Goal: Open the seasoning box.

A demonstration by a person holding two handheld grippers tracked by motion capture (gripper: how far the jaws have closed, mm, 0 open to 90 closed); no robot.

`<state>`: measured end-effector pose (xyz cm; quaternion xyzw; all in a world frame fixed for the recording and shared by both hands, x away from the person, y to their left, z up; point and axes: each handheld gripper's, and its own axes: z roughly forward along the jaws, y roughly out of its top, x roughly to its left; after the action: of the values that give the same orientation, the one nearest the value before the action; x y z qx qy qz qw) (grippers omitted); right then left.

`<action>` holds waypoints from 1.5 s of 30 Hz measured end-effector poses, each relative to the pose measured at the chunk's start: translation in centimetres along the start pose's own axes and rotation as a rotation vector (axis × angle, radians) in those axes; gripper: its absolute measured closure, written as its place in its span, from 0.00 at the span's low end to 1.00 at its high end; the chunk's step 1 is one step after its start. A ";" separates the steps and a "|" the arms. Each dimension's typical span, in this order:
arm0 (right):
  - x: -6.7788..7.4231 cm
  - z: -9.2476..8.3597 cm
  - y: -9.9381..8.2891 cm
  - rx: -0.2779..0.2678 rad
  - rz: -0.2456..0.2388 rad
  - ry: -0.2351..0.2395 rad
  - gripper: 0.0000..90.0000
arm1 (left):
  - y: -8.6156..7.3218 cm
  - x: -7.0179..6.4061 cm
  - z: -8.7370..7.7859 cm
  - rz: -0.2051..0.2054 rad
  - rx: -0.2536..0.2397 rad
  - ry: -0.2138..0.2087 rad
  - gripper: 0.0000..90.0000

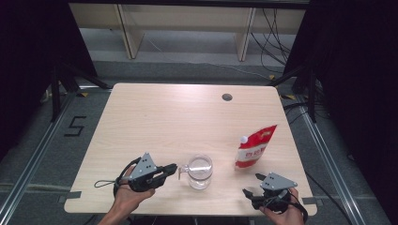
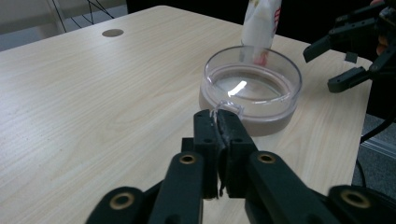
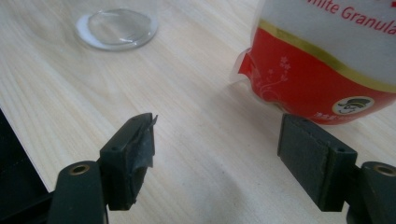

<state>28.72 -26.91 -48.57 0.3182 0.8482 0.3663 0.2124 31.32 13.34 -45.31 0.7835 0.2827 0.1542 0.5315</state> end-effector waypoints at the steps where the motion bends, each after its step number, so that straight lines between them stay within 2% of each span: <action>1: 0.0 0.1 0.0 0.001 -0.007 0.010 0.34 | 0.2 0.0 0.1 0.006 -0.002 -0.003 0.99; 4: 0.0 0.1 0.0 0.005 0.013 0.025 0.36 | 0.7 -0.2 0.5 0.012 -0.014 -0.009 0.99; 5: -0.1 0.1 0.1 -0.001 0.005 0.019 0.37 | 0.9 -0.2 0.7 0.025 -0.013 -0.011 0.99; 7: 0.0 0.0 0.1 0.000 0.004 0.017 0.37 | 1.0 -0.3 1.0 0.020 -0.012 -0.012 0.99; 8: 0.0 0.0 0.1 -0.001 0.001 0.016 0.38 | 1.1 -0.4 1.1 0.031 -0.006 -0.013 0.99; 9: -0.1 0.1 0.2 -0.010 -0.014 0.015 0.38 | 1.2 -0.5 1.4 0.031 -0.003 -0.011 0.99; 11: 0.0 0.0 0.2 -0.012 -0.009 0.015 0.39 | 1.2 -0.4 1.6 0.042 0.004 -0.012 0.99; 14: 0.0 0.0 0.2 -0.010 -0.014 0.012 0.39 | 1.1 -0.4 1.7 0.030 -0.003 -0.019 0.99; 16: 0.0 0.0 0.2 -0.010 -0.012 0.011 0.39 | 1.0 -0.5 1.8 0.026 -0.002 -0.008 0.99; 20: 0.1 0.0 0.3 -0.012 -0.021 0.018 0.41 | 0.9 -0.3 1.8 0.054 0.009 0.002 0.99; 21: 0.2 0.0 0.3 -0.012 -0.019 0.019 0.41 | 0.6 -0.2 1.9 0.010 0.005 0.004 0.99; 24: 0.2 0.1 0.4 -0.012 -0.020 0.020 0.41 | 0.6 0.1 1.9 -0.014 -0.010 -0.006 0.98; 29: 0.3 0.1 0.4 -0.006 -0.015 0.024 0.41 | 0.9 -0.4 1.8 0.026 -0.014 0.011 0.99; 30: 0.2 0.1 0.4 -0.008 -0.019 0.023 0.41 | 1.0 -0.4 1.8 0.033 -0.014 0.001 0.99; 36: 0.4 0.1 0.4 -0.006 -0.011 0.025 0.41 | 1.0 -0.4 2.0 0.034 -0.015 -0.006 0.98; 37: 0.2 0.2 0.4 -0.012 -0.029 0.024 0.42 | 1.0 -0.5 1.9 0.033 -0.011 0.002 0.98; 45: 0.3 0.2 0.5 -0.017 -0.031 0.029 0.44 | 0.9 -0.6 1.9 0.040 -0.012 0.006 0.98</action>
<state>28.82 -26.31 -48.35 0.2979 0.8528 0.3747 0.2086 32.14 11.25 -45.17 0.7853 0.2678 0.1688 0.5321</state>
